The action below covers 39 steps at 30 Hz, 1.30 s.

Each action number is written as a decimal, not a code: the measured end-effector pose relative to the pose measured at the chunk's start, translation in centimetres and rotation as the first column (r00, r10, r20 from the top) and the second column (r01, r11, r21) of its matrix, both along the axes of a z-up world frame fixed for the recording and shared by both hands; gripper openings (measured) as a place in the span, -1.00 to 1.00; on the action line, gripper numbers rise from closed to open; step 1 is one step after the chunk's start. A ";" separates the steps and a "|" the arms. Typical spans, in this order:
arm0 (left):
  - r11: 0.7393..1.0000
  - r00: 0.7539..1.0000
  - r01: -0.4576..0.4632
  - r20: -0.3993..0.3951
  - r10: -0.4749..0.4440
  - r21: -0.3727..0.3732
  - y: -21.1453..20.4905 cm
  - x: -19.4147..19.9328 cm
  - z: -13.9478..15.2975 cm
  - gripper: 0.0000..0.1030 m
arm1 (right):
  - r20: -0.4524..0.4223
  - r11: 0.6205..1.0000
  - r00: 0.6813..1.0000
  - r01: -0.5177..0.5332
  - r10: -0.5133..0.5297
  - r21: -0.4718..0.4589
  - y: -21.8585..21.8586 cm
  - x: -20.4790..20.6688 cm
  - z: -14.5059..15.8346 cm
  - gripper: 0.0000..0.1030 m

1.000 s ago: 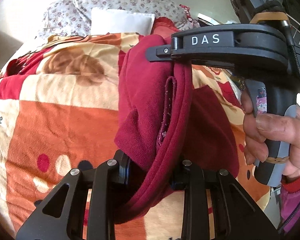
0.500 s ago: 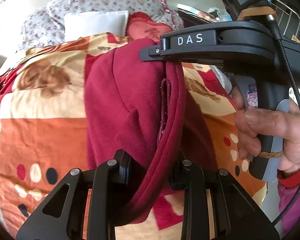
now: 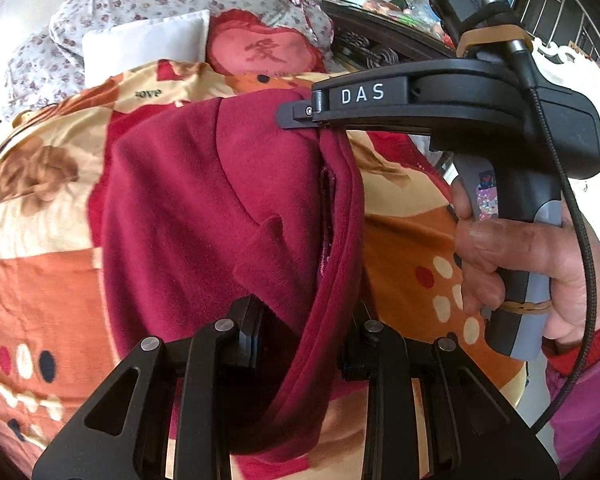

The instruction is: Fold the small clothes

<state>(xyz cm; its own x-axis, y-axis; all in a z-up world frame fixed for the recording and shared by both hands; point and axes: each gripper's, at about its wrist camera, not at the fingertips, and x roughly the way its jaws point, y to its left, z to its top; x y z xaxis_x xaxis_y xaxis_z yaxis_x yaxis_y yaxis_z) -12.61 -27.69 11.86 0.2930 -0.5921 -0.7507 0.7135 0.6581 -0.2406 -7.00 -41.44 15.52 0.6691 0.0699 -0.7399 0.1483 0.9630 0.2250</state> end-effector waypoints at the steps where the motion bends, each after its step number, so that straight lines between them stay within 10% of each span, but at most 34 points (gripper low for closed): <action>1: 1.000 1.000 0.004 -0.004 -0.004 0.005 -0.5 -0.1 -0.3 -0.50 | -0.005 1.000 1.000 0.007 -0.007 0.005 -0.5 -0.1 -0.3 -0.65; 13: 0.995 0.999 0.053 0.010 -0.054 0.082 -3.8 -1.6 -1.9 -0.36 | -0.094 0.998 0.994 0.064 -0.062 0.024 -3.9 -0.1 -5.8 -0.65; 17: 0.990 0.993 0.118 -0.008 -0.117 0.081 -1.8 -2.6 -0.5 -0.29 | -0.094 0.995 0.991 0.100 -0.097 0.027 -4.5 -1.2 -4.8 -0.13; 20: 0.991 0.992 0.125 0.022 -0.126 0.057 1.2 -3.1 1.0 -0.12 | -0.072 0.993 0.993 0.102 -0.097 0.067 -4.4 -3.2 -2.9 -0.13; 28: 0.999 0.999 0.020 0.036 -0.021 0.026 7.0 -1.2 1.1 0.09 | 0.019 0.991 0.997 -0.071 0.069 0.110 1.8 -7.1 0.8 -0.13; 39: 0.992 0.995 -0.088 0.044 0.085 0.085 6.4 0.2 -1.5 0.09 | -0.122 0.996 0.989 -0.088 0.086 -0.009 4.7 -8.3 -4.7 -0.13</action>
